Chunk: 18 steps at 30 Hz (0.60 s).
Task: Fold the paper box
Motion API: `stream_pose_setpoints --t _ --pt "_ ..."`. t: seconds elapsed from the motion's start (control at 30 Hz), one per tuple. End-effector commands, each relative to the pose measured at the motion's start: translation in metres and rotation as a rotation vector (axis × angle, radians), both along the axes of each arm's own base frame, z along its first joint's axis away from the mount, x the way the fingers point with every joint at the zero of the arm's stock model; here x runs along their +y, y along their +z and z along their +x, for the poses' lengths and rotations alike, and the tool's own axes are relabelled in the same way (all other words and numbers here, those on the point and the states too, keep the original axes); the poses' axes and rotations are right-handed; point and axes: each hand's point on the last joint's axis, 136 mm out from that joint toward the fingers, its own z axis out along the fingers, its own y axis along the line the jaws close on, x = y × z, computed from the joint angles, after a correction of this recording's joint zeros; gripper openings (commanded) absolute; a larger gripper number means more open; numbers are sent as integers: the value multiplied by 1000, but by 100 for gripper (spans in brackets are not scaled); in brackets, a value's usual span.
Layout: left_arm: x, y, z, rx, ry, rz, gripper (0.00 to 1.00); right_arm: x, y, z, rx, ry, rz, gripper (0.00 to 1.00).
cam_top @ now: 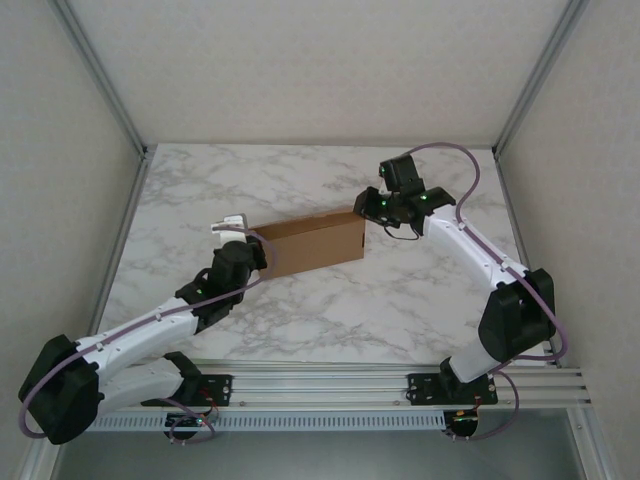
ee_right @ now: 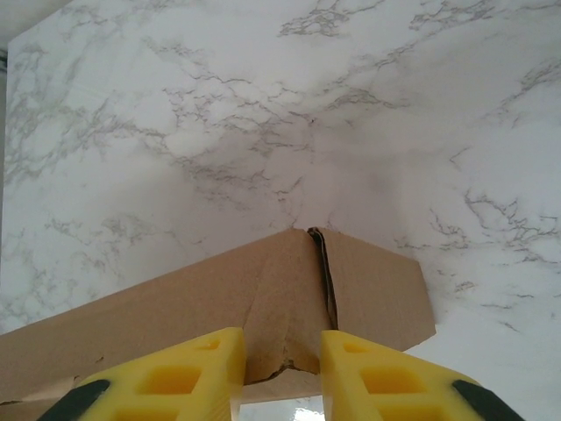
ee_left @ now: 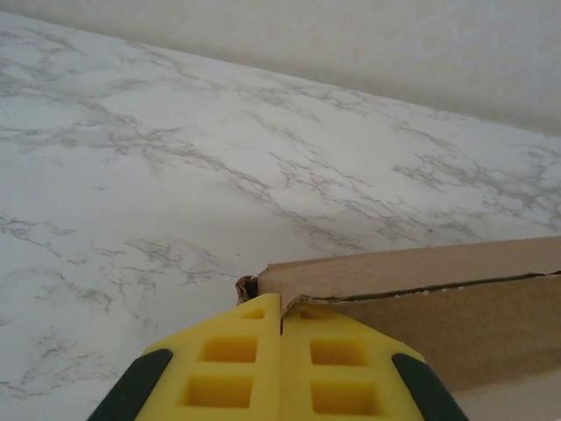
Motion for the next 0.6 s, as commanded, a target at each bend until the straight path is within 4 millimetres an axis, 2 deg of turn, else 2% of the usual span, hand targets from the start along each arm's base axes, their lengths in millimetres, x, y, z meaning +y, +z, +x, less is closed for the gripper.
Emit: stream_pose_setpoints --t 0.0,0.07,0.2,0.33,0.57 --pt "-4 -43 -16 138 -70 92 0 -1 -15 -10 44 27 -17 27" --pt "-6 -41 -15 136 -78 84 0 -3 -17 -10 48 23 -26 27" --pt "-10 -31 -17 117 -109 61 22 -9 -19 -10 42 4 -53 26" --pt "-16 -19 -22 101 -149 17 37 -11 -21 -11 40 0 -64 25" --pt "-25 3 -33 74 -230 -57 49 -14 -21 -11 38 -12 -69 25"
